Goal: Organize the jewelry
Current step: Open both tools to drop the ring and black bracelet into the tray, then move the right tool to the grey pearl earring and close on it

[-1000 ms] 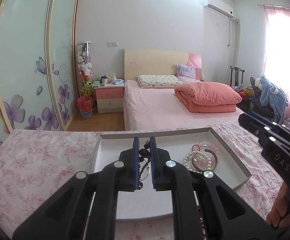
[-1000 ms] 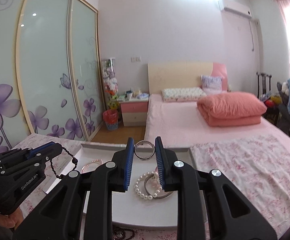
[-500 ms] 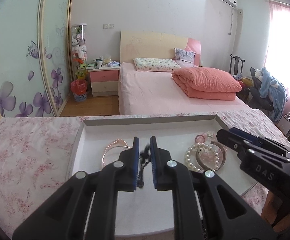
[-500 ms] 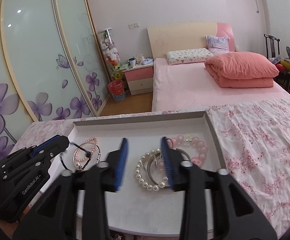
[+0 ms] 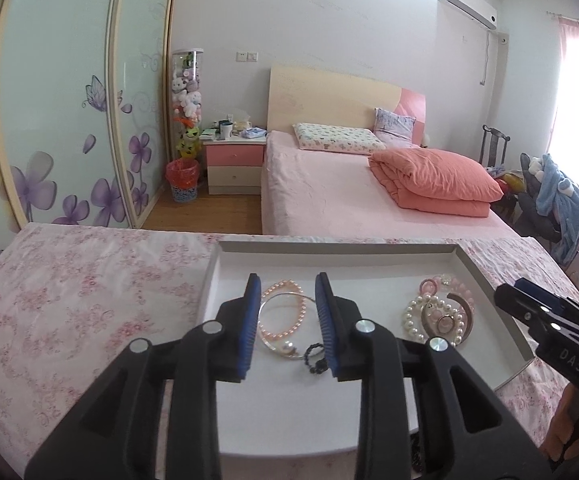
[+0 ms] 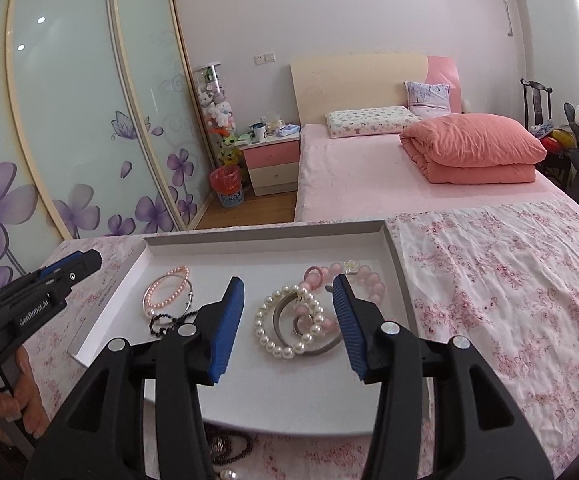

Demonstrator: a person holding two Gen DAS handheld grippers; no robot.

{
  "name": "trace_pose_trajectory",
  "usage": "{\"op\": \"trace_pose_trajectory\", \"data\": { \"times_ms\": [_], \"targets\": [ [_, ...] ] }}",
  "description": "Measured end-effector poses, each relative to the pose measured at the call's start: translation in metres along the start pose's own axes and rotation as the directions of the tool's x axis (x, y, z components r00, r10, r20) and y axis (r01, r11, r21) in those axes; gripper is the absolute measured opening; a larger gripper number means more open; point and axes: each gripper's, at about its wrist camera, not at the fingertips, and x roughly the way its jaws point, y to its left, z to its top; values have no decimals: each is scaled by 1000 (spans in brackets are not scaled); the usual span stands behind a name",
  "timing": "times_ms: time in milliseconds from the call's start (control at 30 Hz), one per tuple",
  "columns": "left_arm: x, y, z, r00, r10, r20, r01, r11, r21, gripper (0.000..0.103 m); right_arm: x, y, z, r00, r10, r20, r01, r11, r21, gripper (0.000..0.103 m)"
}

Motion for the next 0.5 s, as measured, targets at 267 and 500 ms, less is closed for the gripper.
{"op": "trace_pose_trajectory", "data": {
  "times_ms": [267, 500],
  "targets": [
    [-34, 22, -25, 998, 54, -15, -54, 998, 17, 41, -23, 2, -34, 995, 21, -98, -27, 998, -61, 44],
    [-53, 49, -64, 991, 91, -94, -90, 996, 20, 51, -22, 14, -75, 966, 72, -248, -98, 991, -94, 32]
  ]
}}
